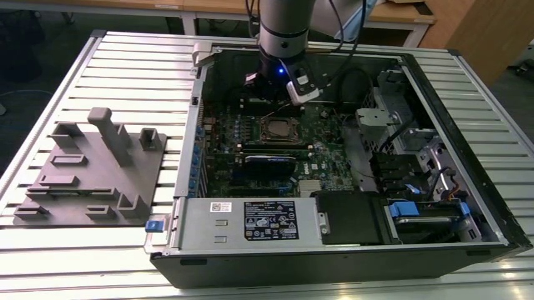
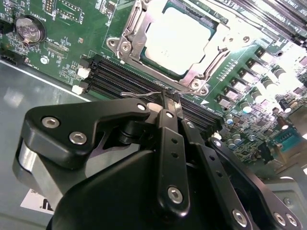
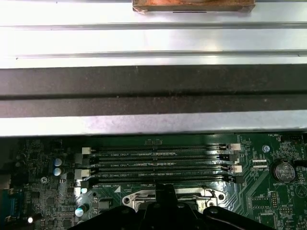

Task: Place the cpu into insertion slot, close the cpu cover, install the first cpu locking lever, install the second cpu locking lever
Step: 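Install the first cpu locking lever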

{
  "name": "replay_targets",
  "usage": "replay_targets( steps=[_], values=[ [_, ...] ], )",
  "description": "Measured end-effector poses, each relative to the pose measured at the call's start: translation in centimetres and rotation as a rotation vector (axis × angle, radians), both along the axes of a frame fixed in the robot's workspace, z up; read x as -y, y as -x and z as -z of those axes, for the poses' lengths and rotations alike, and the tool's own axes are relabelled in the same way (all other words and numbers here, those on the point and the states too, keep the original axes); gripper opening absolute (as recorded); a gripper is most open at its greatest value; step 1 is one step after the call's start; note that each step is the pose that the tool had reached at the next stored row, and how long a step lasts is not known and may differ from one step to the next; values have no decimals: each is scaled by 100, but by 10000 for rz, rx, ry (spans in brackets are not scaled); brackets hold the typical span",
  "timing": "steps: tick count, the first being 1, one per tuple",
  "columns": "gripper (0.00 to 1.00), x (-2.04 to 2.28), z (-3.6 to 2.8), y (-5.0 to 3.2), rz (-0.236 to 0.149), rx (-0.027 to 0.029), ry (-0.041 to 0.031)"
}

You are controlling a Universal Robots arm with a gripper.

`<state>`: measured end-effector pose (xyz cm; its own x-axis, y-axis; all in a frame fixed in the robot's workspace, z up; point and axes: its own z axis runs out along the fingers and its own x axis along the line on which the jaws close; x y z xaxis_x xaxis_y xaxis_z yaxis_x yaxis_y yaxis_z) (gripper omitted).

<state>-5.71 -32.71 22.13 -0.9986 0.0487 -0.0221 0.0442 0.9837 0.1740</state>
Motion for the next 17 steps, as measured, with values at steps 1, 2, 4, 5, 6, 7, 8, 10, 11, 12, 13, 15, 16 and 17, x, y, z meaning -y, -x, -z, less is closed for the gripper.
replay_targets(
  steps=[1,2,4,5,6,7,8,10,11,12,13,15,16,17],
  values=[
    [11,0,0,0,-1,0,0],
    [11,0,0,-16,-2,0,-1],
    [11,0,0,-31,-2,-1,-1],
    [11,0,0,-31,-2,-1,-1],
    [11,0,0,-32,-2,-1,0],
    [11,0,0,-34,-3,0,-1],
    [11,0,0,-36,-3,-1,-1],
    [11,0,0,-42,-3,-1,0],
    [11,0,0,-47,-3,-1,0],
    [11,-2,0,-52,-2,-1,0],
    [11,-5,0,-57,-2,-1,-1],
    [11,-7,0,-60,0,-1,-1],
    [11,-8,0,-61,-1,0,-1],
    [11,-10,0,-62,-2,0,0]
  ],
)
